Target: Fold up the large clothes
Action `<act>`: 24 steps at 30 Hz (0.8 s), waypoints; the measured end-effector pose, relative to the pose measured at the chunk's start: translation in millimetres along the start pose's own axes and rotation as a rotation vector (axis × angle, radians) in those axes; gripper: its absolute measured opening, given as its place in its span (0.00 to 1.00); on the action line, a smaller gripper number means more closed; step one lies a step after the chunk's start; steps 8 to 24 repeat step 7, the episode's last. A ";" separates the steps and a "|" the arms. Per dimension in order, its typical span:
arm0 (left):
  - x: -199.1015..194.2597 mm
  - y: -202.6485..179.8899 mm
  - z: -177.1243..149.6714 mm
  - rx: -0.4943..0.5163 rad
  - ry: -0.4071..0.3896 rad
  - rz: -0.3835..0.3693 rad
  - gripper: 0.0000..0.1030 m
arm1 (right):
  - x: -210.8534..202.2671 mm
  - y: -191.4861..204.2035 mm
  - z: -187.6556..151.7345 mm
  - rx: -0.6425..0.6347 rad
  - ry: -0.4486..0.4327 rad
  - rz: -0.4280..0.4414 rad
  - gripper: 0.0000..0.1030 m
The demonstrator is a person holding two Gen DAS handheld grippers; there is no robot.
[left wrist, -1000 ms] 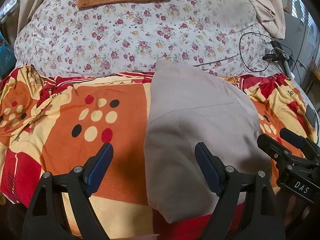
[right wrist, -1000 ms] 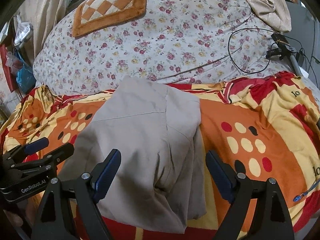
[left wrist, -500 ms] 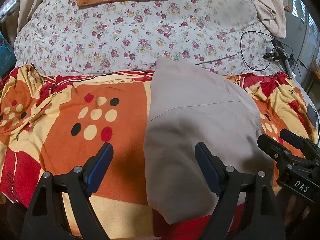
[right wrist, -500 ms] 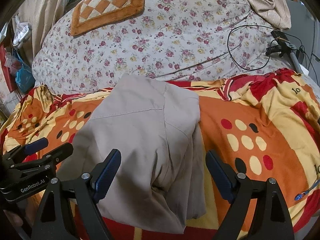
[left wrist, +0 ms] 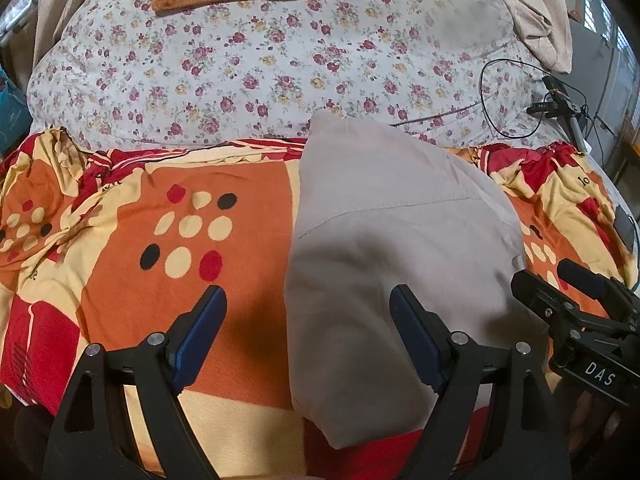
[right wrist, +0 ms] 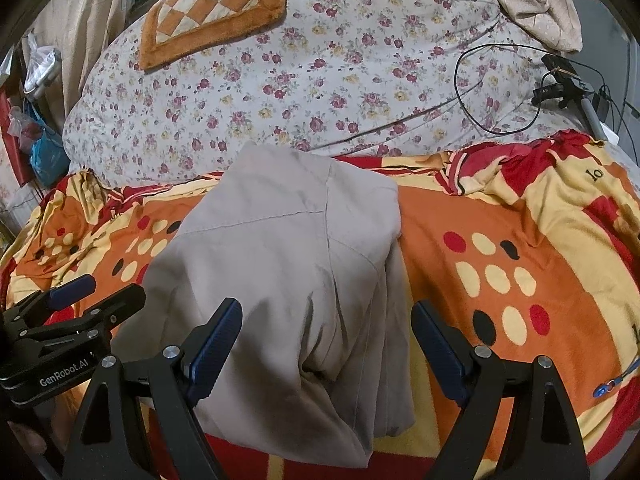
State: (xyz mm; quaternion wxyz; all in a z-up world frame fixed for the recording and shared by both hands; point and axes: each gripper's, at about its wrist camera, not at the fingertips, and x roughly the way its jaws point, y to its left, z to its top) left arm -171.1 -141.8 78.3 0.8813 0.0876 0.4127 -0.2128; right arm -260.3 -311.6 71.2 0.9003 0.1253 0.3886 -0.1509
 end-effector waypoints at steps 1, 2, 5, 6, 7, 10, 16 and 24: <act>0.2 0.1 -0.1 0.002 -0.002 0.001 0.82 | 0.4 0.6 -0.2 -0.001 0.001 0.001 0.85; 0.3 -0.2 -0.5 0.004 -0.005 0.002 0.82 | 0.9 0.9 -0.2 -0.002 0.003 0.003 0.85; 1.3 -0.1 -1.3 0.014 -0.020 -0.007 0.82 | 3.2 1.2 -0.2 -0.007 0.009 0.007 0.85; 1.8 0.3 -1.3 0.016 -0.021 -0.006 0.82 | 4.0 1.1 -0.2 -0.007 0.013 0.011 0.85; 2.9 1.5 -1.1 0.019 -0.017 -0.010 0.82 | 4.6 0.4 0.1 -0.005 0.016 0.020 0.85; 2.9 1.5 -1.1 0.019 -0.017 -0.010 0.82 | 4.6 0.4 0.1 -0.005 0.016 0.020 0.85; 2.9 1.5 -1.1 0.019 -0.017 -0.010 0.82 | 4.6 0.4 0.1 -0.005 0.016 0.020 0.85; 2.9 1.5 -1.1 0.019 -0.017 -0.010 0.82 | 4.6 0.4 0.1 -0.005 0.016 0.020 0.85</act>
